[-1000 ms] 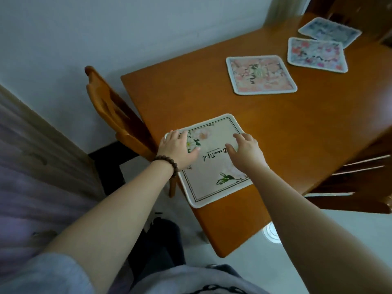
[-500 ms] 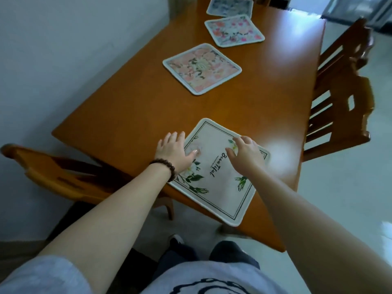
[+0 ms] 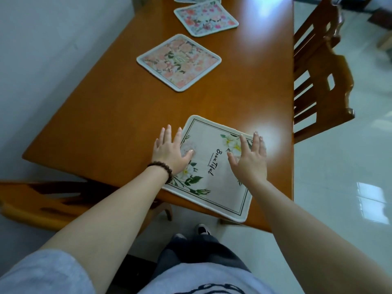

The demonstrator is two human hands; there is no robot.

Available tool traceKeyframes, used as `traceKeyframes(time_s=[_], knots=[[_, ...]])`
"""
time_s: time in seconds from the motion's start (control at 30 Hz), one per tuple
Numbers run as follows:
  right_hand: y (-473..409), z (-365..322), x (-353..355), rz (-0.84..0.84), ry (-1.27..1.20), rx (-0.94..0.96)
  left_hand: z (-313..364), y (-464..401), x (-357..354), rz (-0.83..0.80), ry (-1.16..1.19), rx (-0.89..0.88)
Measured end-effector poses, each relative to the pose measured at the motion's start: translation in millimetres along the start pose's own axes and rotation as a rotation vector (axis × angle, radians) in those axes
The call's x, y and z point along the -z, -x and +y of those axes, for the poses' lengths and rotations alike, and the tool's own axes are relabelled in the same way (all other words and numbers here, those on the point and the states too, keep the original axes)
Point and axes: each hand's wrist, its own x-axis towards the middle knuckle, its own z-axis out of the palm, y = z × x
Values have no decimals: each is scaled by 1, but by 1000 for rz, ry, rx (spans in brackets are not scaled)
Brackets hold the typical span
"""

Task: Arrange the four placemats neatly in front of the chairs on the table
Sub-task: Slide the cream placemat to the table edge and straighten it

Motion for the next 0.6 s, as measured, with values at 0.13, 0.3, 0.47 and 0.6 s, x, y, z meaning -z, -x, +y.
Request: traceKeyframes(time_s=[0.13,0.3,0.47,0.6], knots=[[15,20,-20,-54,-2,-127,-6,-3,-19,-21,-40,-3],[29,31,-44,-148,-5,-195,-4,-5,-45,-145,-110,21],[32,27,-59,-211,-7,-188,-1,-3,-61,-200,-161,16],[28,19,-65,-239,-16,-169,3,-1,-65,-178,-168,42]])
